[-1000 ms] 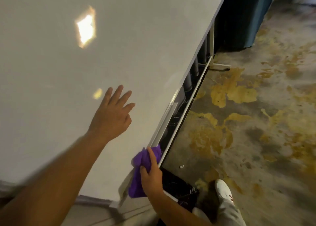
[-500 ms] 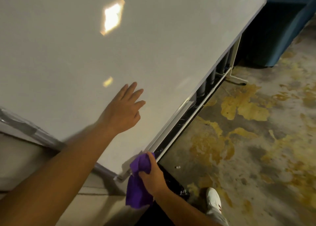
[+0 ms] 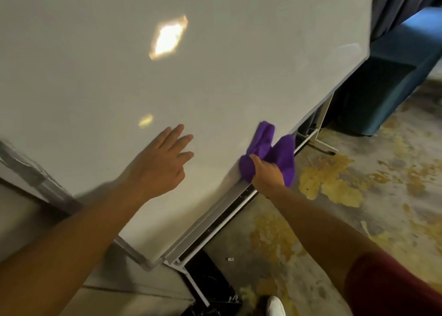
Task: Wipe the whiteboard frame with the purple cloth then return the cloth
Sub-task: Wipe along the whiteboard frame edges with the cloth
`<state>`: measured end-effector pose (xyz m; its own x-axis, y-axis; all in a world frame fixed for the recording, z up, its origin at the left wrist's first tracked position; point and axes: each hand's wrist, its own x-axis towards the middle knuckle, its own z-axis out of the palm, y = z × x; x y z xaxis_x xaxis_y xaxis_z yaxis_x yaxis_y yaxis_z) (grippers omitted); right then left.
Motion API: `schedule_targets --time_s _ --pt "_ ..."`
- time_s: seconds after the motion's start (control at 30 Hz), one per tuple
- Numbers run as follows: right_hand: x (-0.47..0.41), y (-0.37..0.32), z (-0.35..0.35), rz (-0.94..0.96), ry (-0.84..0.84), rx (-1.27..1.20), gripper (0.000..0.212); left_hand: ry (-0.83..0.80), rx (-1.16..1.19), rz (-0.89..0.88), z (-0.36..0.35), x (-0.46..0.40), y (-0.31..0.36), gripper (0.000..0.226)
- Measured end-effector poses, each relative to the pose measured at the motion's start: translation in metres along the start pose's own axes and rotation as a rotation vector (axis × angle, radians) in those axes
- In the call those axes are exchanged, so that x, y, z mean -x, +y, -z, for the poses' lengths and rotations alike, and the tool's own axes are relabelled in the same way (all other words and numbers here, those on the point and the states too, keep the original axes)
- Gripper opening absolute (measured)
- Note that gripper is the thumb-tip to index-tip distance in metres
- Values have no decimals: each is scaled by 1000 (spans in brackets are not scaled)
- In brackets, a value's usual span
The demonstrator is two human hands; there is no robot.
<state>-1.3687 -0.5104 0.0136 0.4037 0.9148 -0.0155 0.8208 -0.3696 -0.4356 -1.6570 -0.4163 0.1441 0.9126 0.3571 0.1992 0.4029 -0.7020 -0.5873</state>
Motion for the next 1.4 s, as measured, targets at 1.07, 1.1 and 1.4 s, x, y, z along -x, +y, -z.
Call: schedule_targets --time_s 1.07,1.1,1.4 --pt "-11 -32 81 44 456 -649 67 -3 84 58 6 4 4 48" --pt "-17 -38 82 37 473 -701 70 1 85 58 6 3 5 47" --pt "-8 -5 -21 -55 113 -220 76 -9 36 34 1 1 1 54"
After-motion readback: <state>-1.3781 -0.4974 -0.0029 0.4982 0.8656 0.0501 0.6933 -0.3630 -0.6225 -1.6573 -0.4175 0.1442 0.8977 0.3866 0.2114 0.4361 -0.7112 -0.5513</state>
